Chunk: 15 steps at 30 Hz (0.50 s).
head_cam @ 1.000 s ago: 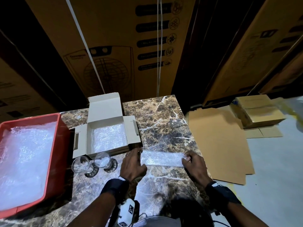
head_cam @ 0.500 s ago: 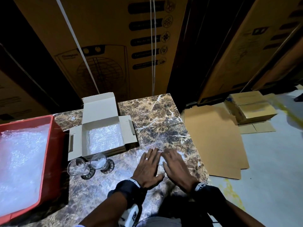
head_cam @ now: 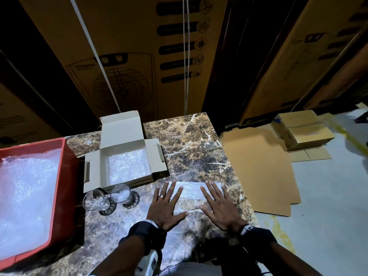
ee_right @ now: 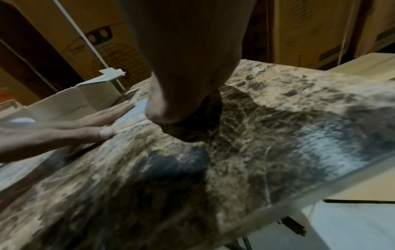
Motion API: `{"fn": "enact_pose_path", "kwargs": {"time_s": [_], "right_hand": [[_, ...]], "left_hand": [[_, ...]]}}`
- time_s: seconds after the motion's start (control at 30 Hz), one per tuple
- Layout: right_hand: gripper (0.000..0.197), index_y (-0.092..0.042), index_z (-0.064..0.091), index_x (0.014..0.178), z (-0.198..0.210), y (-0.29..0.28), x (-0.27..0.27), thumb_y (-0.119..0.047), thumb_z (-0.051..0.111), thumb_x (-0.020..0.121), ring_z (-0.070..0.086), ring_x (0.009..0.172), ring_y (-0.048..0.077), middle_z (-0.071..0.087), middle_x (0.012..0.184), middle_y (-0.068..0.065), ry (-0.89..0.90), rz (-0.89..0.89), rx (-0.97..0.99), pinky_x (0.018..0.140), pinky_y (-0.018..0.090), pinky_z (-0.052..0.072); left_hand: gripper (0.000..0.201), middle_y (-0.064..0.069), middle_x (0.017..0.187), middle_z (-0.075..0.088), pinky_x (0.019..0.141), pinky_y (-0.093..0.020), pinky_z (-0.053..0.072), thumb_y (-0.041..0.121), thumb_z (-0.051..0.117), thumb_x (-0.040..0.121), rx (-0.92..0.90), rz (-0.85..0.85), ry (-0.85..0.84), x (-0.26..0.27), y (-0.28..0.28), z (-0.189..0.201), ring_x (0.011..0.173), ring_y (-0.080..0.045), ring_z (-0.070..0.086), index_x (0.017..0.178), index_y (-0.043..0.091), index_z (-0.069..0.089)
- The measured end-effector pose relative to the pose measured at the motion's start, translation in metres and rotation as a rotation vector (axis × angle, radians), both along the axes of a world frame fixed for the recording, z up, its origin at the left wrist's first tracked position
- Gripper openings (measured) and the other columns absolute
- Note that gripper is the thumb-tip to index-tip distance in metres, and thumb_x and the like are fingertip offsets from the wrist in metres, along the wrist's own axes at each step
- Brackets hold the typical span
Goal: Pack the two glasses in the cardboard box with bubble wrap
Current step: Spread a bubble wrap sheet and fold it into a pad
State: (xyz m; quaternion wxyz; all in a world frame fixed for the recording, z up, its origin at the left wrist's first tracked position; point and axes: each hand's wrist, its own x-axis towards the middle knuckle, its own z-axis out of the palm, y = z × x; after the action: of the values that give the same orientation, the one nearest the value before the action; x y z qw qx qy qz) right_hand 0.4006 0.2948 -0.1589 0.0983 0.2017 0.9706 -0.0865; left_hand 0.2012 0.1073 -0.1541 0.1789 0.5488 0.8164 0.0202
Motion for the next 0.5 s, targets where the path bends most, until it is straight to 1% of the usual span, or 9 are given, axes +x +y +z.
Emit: {"fn": "enact_pose_path", "kwargs": {"time_s": [0.07, 0.17, 0.23, 0.3, 0.33, 0.37, 0.43, 0.47, 0.5], "right_hand": [[0.079, -0.030, -0.010, 0.162, 0.002, 0.006, 0.009, -0.074, 0.013, 0.101, -0.017, 0.156, 0.016, -0.016, 0.169, -0.004, -0.005, -0.034, 0.002, 0.125, 0.049, -0.006], [0.080, -0.029, -0.012, 0.162, 0.004, 0.014, 0.020, -0.075, 0.011, 0.100, -0.019, 0.156, 0.015, -0.017, 0.169, -0.006, -0.010, -0.073, 0.002, 0.125, 0.049, -0.008], [0.080, -0.028, -0.012, 0.162, 0.004, 0.018, 0.023, -0.074, 0.010, 0.100, -0.018, 0.156, 0.016, -0.018, 0.169, -0.006, -0.022, -0.075, -0.007, 0.125, 0.050, -0.006], [0.080, -0.027, -0.008, 0.163, 0.006, 0.020, 0.022, -0.073, 0.016, 0.101, -0.015, 0.157, 0.018, -0.016, 0.170, -0.004, -0.014, -0.083, -0.047, 0.126, 0.052, -0.002], [0.080, -0.026, -0.001, 0.164, 0.009, 0.021, 0.020, -0.071, 0.022, 0.101, -0.009, 0.157, 0.021, -0.010, 0.171, 0.000, 0.016, -0.099, -0.063, 0.126, 0.052, 0.000], [0.079, -0.025, 0.009, 0.164, 0.013, 0.022, 0.018, -0.068, 0.030, 0.101, 0.000, 0.157, 0.025, 0.001, 0.171, 0.005, 0.061, -0.112, -0.065, 0.126, 0.052, 0.004], [0.069, -0.025, 0.033, 0.156, 0.023, 0.023, 0.011, -0.060, 0.045, 0.098, 0.023, 0.149, 0.031, 0.029, 0.161, 0.010, 0.158, -0.097, -0.038, 0.123, 0.052, 0.020], [0.061, -0.028, 0.042, 0.149, 0.027, 0.022, 0.008, -0.057, 0.051, 0.095, 0.032, 0.142, 0.029, 0.037, 0.153, 0.008, 0.194, -0.070, -0.021, 0.120, 0.052, 0.027], [0.053, -0.030, 0.049, 0.140, 0.029, 0.022, 0.003, -0.055, 0.054, 0.094, 0.037, 0.136, 0.025, 0.043, 0.147, 0.005, 0.217, -0.036, -0.010, 0.116, 0.052, 0.033]], "left_hand": [[0.092, 0.008, 0.168, -0.024, 0.122, -0.053, -0.013, 0.089, 0.022, 0.089, 0.000, 0.019, 0.013, -0.007, -0.008, -0.001, 0.155, -0.025, -0.023, 0.161, 0.042, -0.010], [0.093, 0.007, 0.168, -0.024, 0.122, -0.054, -0.014, 0.090, 0.022, 0.089, 0.012, 0.045, 0.015, -0.014, -0.017, -0.003, 0.156, -0.024, -0.023, 0.162, 0.040, -0.008], [0.093, 0.006, 0.167, -0.025, 0.122, -0.053, -0.014, 0.088, 0.022, 0.090, 0.009, 0.056, 0.012, -0.015, -0.020, -0.001, 0.155, -0.024, -0.024, 0.162, 0.038, -0.008], [0.095, 0.004, 0.166, -0.029, 0.122, -0.051, -0.015, 0.086, 0.025, 0.091, 0.014, 0.071, -0.029, -0.015, -0.019, 0.004, 0.154, -0.023, -0.027, 0.163, 0.034, -0.008], [0.096, 0.002, 0.166, -0.030, 0.122, -0.050, -0.016, 0.085, 0.027, 0.091, 0.030, 0.081, -0.052, -0.014, -0.019, 0.008, 0.154, -0.022, -0.028, 0.163, 0.033, -0.009], [0.097, 0.001, 0.166, -0.029, 0.122, -0.049, -0.016, 0.084, 0.030, 0.091, 0.052, 0.086, -0.068, -0.012, -0.018, 0.011, 0.154, -0.021, -0.028, 0.163, 0.032, -0.008], [0.095, 0.000, 0.169, -0.024, 0.122, -0.049, -0.013, 0.079, 0.036, 0.091, 0.092, 0.077, -0.083, -0.009, -0.014, 0.018, 0.156, -0.022, -0.022, 0.164, 0.034, -0.004], [0.092, 0.000, 0.171, -0.019, 0.122, -0.050, -0.010, 0.076, 0.039, 0.092, 0.103, 0.071, -0.083, -0.006, -0.012, 0.021, 0.157, -0.023, -0.017, 0.164, 0.035, 0.000], [0.088, -0.002, 0.172, -0.010, 0.123, -0.051, -0.006, 0.072, 0.041, 0.092, 0.116, 0.062, -0.073, -0.004, -0.007, 0.024, 0.158, -0.025, -0.010, 0.163, 0.035, 0.006]]}}
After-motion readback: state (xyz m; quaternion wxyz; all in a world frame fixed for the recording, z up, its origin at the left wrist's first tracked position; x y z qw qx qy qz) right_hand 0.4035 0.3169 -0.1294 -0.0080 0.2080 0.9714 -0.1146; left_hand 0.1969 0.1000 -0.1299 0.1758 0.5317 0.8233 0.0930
